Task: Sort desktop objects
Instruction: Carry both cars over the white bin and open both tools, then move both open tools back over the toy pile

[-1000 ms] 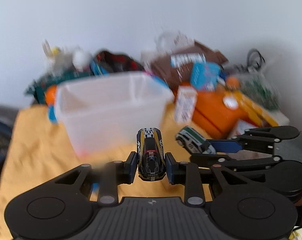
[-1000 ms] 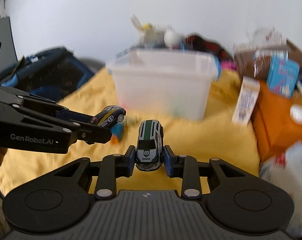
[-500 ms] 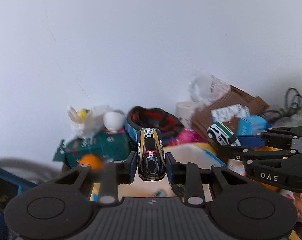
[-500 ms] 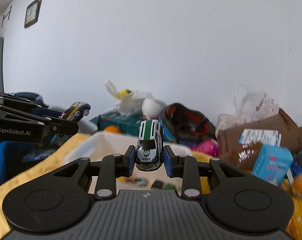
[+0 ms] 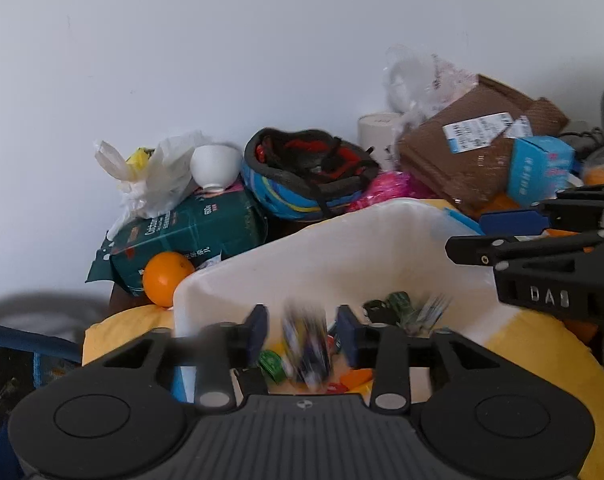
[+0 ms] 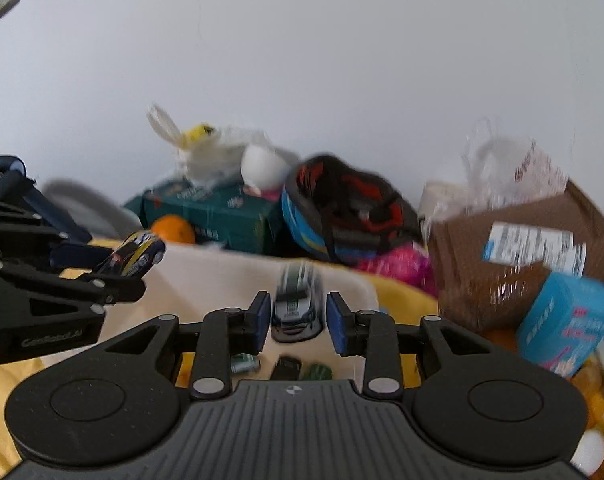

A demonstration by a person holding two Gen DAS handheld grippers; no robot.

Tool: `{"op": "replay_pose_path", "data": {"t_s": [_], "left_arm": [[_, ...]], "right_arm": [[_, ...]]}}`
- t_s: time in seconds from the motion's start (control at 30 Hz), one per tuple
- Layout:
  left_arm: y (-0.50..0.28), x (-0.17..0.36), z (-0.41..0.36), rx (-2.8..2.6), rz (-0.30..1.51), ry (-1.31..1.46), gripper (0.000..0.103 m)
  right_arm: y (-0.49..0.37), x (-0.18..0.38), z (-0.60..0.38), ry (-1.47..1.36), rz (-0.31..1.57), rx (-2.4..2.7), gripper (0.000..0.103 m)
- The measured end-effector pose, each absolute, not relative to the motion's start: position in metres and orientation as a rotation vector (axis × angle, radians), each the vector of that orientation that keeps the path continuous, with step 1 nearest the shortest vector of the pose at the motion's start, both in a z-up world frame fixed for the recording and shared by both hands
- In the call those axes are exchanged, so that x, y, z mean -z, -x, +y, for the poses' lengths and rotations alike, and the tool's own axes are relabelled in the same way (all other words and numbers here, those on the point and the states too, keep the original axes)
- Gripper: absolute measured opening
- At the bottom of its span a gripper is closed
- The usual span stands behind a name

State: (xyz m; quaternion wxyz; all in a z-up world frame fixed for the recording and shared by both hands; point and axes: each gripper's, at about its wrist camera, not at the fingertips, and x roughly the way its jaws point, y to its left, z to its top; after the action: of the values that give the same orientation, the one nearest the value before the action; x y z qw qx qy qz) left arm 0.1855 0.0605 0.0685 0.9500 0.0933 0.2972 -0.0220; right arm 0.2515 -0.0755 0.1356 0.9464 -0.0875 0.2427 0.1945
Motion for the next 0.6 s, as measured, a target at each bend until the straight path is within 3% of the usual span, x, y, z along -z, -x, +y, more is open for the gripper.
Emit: {"op": "replay_pose_path", "data": {"t_s": [0.13, 0.23, 0.6], "left_arm": [[-0.131, -0.063, 0.056, 0.084, 0.559, -0.117, 0.058], [-0.087, -0.048, 0.047, 0.120, 0.586, -0.119, 0.058], [0.044, 0.023, 0.027, 0.252, 0.846, 0.015, 0.054]], "right_arm": [[-0.233, -0.126, -0.099, 0.123, 0.500, -0.407, 0.044], [-0.214, -0.118, -0.117, 0.120, 0.469, -0.406, 0.051], [-0.110, -0.066, -0.168, 0.201, 0.608, -0.456, 0.045]]}}
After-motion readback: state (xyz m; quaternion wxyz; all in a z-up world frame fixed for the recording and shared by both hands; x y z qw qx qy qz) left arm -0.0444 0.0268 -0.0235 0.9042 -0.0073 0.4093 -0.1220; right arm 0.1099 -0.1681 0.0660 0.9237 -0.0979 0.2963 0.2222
